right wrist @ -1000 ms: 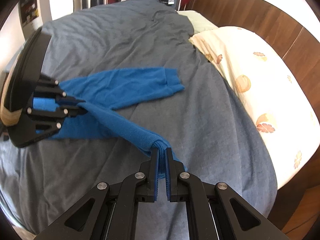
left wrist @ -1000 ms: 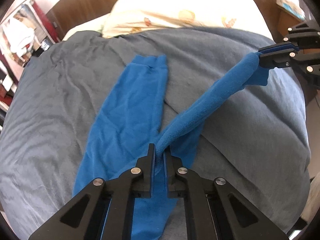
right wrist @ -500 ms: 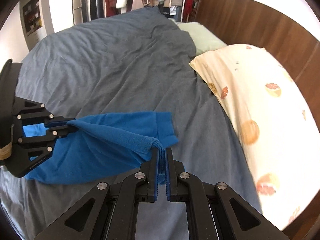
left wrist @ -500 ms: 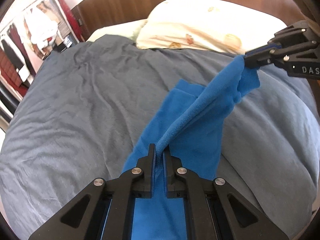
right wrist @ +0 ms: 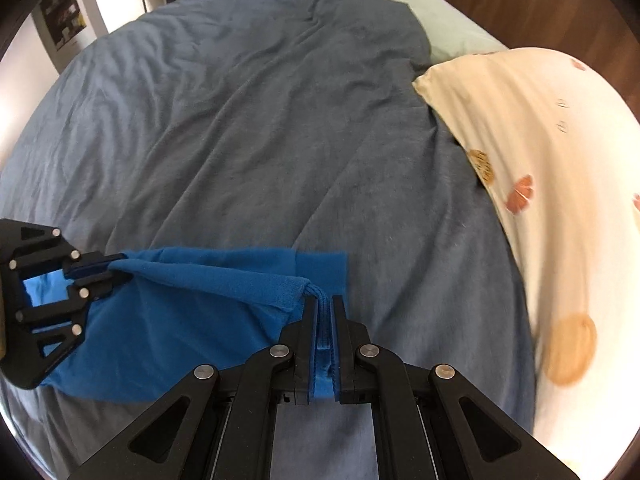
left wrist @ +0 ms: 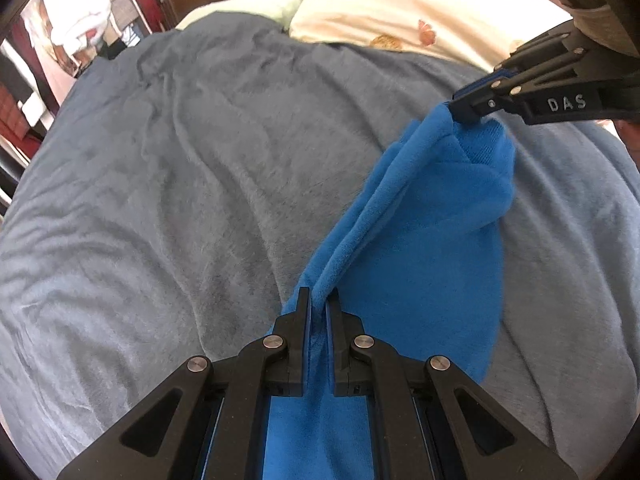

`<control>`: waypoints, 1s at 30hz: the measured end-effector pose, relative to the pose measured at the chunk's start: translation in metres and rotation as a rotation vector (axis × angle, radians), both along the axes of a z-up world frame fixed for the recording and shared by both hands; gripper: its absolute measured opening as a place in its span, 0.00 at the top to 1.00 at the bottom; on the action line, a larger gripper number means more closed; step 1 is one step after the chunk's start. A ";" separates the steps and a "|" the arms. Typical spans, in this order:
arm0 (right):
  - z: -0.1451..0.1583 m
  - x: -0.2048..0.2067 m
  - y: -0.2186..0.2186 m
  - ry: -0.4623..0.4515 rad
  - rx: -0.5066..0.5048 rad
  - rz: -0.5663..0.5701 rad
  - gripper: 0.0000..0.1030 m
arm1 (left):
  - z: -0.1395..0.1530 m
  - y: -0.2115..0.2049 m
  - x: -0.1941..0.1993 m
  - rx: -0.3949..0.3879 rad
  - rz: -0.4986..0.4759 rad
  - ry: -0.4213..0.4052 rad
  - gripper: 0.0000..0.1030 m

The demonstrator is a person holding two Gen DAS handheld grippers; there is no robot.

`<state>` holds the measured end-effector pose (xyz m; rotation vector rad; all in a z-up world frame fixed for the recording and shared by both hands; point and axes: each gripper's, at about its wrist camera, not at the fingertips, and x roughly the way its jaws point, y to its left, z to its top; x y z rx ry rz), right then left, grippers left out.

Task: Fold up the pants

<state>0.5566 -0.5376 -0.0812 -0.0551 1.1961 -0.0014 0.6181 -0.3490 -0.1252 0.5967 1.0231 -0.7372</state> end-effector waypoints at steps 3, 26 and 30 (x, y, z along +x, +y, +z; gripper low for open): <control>-0.007 0.010 -0.004 -0.021 -0.004 -0.015 0.88 | -0.009 0.000 0.008 0.012 0.016 0.023 0.93; -0.036 -0.105 -0.037 -0.260 0.354 -0.609 0.73 | 0.022 -0.108 0.047 -0.042 -0.308 0.011 0.68; -0.051 -0.100 -0.045 -0.260 0.384 -0.675 0.79 | 0.014 -0.122 0.060 -0.030 -0.311 0.018 0.71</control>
